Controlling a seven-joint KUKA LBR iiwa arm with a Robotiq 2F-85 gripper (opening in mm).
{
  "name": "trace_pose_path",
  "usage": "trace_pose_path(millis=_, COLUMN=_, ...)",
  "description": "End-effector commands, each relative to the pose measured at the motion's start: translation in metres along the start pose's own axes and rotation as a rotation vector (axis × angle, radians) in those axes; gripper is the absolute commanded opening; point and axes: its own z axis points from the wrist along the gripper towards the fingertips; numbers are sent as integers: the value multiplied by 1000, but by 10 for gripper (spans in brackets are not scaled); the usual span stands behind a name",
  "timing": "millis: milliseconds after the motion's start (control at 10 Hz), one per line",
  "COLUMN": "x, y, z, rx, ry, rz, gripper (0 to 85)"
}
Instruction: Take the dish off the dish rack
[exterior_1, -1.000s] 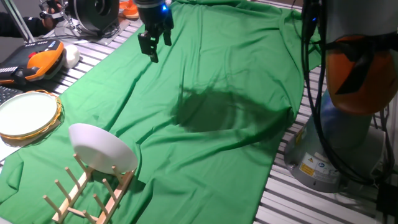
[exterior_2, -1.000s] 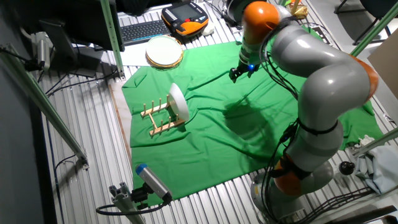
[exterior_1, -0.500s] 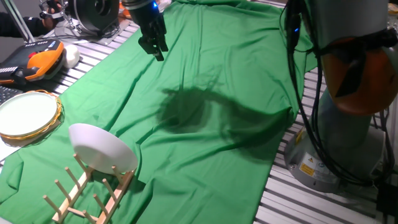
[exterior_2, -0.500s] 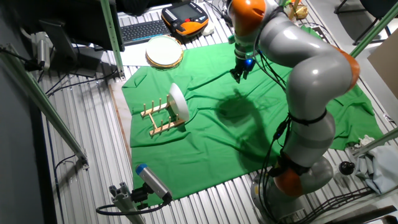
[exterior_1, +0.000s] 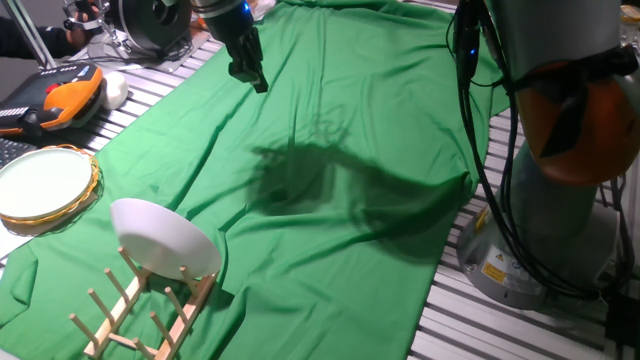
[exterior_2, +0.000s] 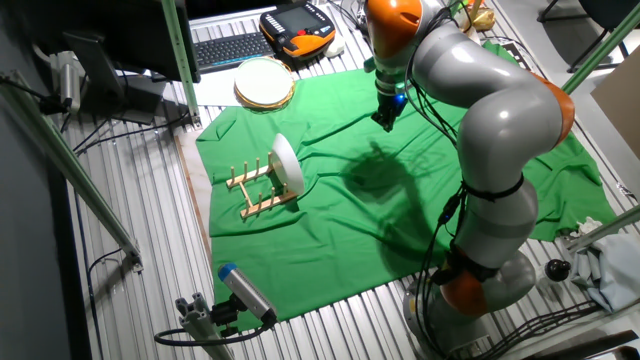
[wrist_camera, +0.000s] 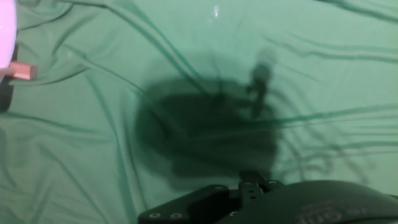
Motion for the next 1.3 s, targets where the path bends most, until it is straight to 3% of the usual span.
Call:
trace_pose_path(millis=0, x=0, y=0, z=0, rx=0, ry=0, rz=0, gripper=0)
trace_pose_path(millis=800, x=0, y=1, z=0, rx=11, ry=-3, rz=36, gripper=0)
trace_pose_path(millis=1200, x=0, y=1, z=0, rx=17, ry=-12, rz=113, gripper=0)
